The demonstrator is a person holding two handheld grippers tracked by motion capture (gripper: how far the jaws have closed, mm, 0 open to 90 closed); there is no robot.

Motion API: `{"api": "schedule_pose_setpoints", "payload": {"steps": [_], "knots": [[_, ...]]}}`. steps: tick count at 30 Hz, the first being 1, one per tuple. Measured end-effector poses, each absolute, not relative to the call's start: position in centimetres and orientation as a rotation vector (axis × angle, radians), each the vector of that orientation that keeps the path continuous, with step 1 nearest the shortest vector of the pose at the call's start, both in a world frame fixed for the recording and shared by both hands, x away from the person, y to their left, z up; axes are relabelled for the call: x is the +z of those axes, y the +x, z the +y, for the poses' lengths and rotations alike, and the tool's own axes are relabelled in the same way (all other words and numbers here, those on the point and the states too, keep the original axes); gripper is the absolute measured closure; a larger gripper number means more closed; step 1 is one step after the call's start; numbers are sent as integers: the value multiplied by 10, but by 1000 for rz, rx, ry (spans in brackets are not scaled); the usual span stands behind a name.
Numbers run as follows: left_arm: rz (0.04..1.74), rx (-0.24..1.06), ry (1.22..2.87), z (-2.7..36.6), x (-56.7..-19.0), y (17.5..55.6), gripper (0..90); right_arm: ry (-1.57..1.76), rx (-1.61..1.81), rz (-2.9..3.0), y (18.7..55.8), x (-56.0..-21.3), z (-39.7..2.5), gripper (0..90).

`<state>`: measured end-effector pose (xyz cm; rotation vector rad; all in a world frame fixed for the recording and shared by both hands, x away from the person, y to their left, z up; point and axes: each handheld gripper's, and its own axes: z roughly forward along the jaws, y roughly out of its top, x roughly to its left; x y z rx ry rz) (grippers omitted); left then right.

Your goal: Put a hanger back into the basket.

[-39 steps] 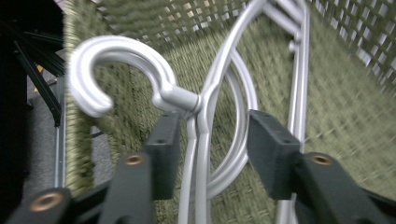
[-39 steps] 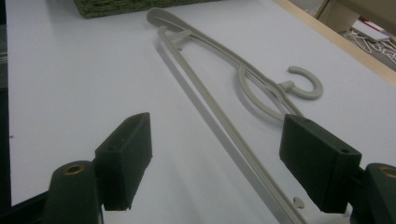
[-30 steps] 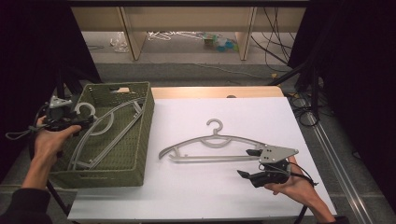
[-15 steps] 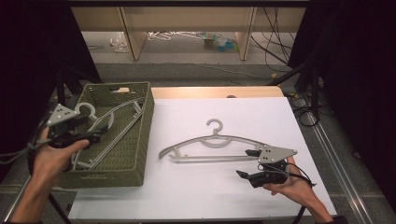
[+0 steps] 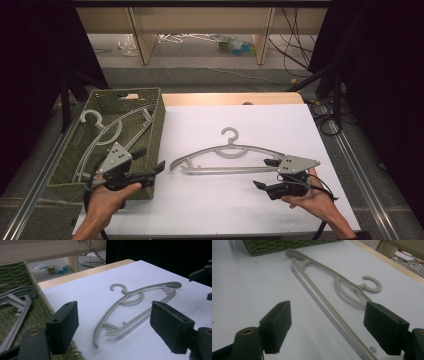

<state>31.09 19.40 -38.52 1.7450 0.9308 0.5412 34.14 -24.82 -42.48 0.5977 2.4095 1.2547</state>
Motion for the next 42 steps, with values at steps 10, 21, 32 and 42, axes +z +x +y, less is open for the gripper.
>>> {"api": "schedule_pose_setpoints", "payload": {"steps": [10,21,32,42], "knots": [[840,518,1744,168,-413,299,180,647,1285,2378,343,-426,-253,178],[835,509,1729,172,-424,298,173,678,1295,2342,343,-429,-255,172],[825,501,1741,169,-425,298,175,680,1286,2342,348,-430,-256,202],[801,477,1779,166,-430,294,169,734,1205,2329,371,-429,-258,202]]}}
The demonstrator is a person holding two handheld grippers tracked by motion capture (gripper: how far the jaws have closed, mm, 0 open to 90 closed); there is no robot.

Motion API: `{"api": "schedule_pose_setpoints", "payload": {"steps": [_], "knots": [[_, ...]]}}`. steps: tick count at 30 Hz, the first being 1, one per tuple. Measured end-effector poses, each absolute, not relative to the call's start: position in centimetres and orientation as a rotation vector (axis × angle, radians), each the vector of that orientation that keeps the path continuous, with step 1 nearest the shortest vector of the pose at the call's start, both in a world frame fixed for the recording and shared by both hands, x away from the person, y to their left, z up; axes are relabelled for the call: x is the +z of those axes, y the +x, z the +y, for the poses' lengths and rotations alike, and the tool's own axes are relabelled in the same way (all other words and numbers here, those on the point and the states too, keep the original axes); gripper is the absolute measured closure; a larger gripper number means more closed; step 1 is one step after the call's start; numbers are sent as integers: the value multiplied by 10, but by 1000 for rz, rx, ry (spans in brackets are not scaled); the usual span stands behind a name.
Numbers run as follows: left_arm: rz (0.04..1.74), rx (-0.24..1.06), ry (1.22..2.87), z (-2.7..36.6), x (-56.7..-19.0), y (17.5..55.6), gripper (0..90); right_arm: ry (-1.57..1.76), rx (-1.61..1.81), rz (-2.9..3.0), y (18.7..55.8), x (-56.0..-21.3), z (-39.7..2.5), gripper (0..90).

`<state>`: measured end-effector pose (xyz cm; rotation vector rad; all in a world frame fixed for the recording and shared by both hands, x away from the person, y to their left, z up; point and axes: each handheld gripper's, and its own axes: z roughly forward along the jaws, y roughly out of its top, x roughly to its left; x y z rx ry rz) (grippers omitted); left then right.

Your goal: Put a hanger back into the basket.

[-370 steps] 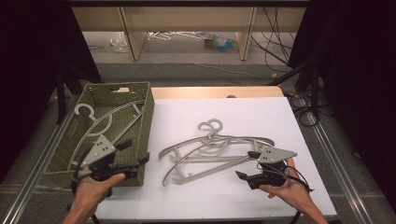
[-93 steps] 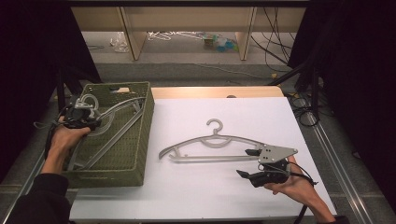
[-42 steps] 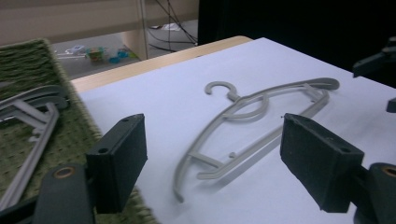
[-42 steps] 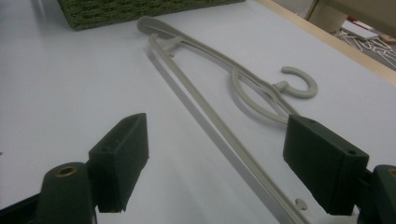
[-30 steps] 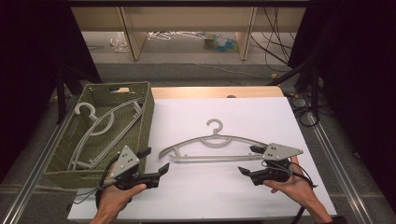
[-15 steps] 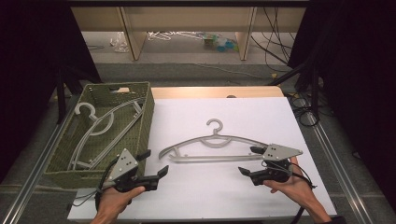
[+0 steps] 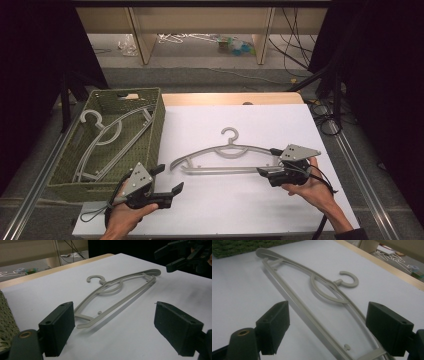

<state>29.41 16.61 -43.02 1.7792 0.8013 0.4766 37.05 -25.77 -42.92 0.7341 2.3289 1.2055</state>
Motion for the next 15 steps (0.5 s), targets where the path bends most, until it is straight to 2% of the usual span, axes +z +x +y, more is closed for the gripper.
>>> {"api": "schedule_pose_setpoints", "payload": {"steps": [6,15], "knots": [[802,459,1781,163,-432,294,169,751,1123,2379,385,-434,-258,245],[807,465,1786,164,-432,293,169,820,949,2456,429,-441,-249,304]]}}
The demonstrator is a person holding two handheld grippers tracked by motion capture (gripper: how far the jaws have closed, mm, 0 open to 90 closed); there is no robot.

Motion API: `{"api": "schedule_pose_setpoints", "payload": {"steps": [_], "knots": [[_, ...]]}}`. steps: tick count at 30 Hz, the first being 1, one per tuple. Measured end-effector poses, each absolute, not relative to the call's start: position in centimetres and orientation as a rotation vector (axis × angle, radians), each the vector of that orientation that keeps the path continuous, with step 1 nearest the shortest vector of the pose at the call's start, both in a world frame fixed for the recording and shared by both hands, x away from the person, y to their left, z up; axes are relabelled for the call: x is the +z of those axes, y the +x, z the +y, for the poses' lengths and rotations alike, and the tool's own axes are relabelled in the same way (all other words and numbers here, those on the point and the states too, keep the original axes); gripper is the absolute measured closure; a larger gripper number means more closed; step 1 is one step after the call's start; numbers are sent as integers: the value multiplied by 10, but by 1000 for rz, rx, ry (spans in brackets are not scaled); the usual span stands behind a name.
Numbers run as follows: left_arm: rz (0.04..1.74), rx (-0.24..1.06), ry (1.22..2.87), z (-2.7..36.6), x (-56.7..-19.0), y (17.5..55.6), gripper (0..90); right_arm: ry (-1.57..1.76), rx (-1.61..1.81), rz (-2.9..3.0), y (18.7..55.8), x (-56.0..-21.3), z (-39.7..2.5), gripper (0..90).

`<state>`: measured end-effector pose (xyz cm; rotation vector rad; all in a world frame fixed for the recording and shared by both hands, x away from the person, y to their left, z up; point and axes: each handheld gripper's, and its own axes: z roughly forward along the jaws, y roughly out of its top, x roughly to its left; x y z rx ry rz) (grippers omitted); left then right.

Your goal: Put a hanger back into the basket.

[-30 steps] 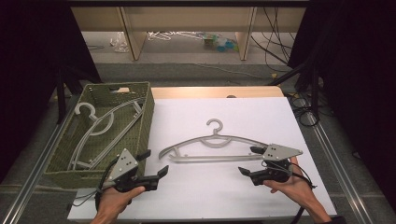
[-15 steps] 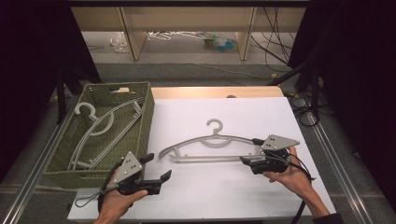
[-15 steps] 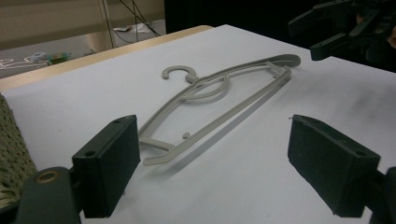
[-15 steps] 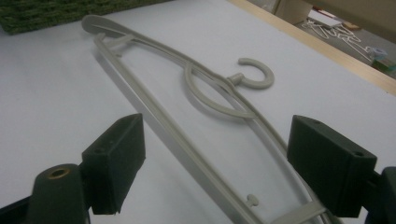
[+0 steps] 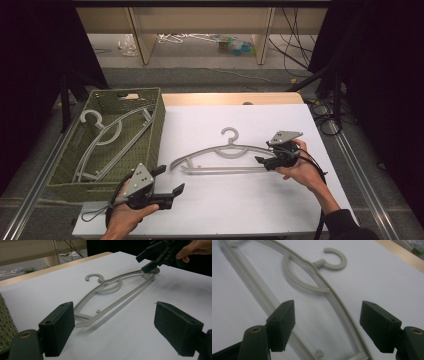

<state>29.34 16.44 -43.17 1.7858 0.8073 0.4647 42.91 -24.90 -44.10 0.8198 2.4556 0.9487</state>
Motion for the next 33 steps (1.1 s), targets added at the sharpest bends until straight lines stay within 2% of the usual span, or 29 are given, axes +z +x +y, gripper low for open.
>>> {"api": "schedule_pose_setpoints", "payload": {"steps": [16,20,27,33], "knots": [[751,450,1814,163,-431,293,170,849,864,2553,485,-456,-235,475],[768,436,1798,161,-430,291,170,888,820,2603,491,-465,-232,526],[763,425,1807,160,-432,292,170,837,750,2689,492,-470,-231,709],[760,431,1815,162,-432,292,171,701,667,2772,486,-466,-228,770]]}}
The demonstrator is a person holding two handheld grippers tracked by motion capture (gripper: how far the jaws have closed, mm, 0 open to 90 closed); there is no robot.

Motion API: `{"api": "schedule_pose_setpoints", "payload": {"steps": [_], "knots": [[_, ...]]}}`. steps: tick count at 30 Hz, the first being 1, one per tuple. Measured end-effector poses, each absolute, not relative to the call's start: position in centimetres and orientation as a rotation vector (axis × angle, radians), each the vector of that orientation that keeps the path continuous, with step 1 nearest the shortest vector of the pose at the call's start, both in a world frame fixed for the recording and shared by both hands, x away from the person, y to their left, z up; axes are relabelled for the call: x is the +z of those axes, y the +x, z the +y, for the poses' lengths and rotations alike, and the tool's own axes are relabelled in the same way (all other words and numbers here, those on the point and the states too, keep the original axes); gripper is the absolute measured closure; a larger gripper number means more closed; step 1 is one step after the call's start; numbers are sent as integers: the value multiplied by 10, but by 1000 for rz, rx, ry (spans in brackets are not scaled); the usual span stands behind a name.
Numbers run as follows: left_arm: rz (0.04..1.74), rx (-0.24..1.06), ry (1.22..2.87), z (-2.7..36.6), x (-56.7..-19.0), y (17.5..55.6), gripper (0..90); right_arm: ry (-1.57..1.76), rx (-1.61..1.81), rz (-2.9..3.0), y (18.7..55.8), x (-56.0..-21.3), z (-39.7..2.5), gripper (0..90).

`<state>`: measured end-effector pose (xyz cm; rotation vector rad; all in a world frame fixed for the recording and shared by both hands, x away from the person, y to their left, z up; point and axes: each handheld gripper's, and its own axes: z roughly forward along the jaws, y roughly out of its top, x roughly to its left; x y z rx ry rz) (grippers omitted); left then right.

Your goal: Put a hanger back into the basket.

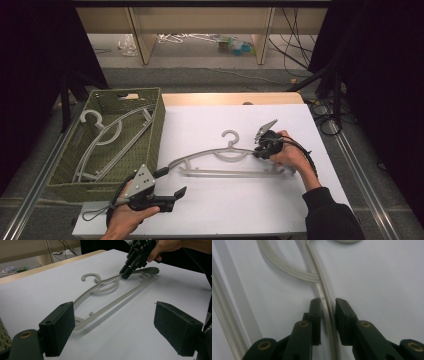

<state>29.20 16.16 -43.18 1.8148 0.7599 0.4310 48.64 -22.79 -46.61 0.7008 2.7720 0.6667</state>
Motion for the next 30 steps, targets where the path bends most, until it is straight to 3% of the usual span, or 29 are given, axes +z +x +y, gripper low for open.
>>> {"api": "schedule_pose_setpoints", "payload": {"steps": [19,30], "knots": [[764,430,1812,159,-431,294,173,504,554,2864,471,-458,-221,817],[739,423,1885,128,-421,316,203,370,550,2766,431,-418,-229,819]]}}
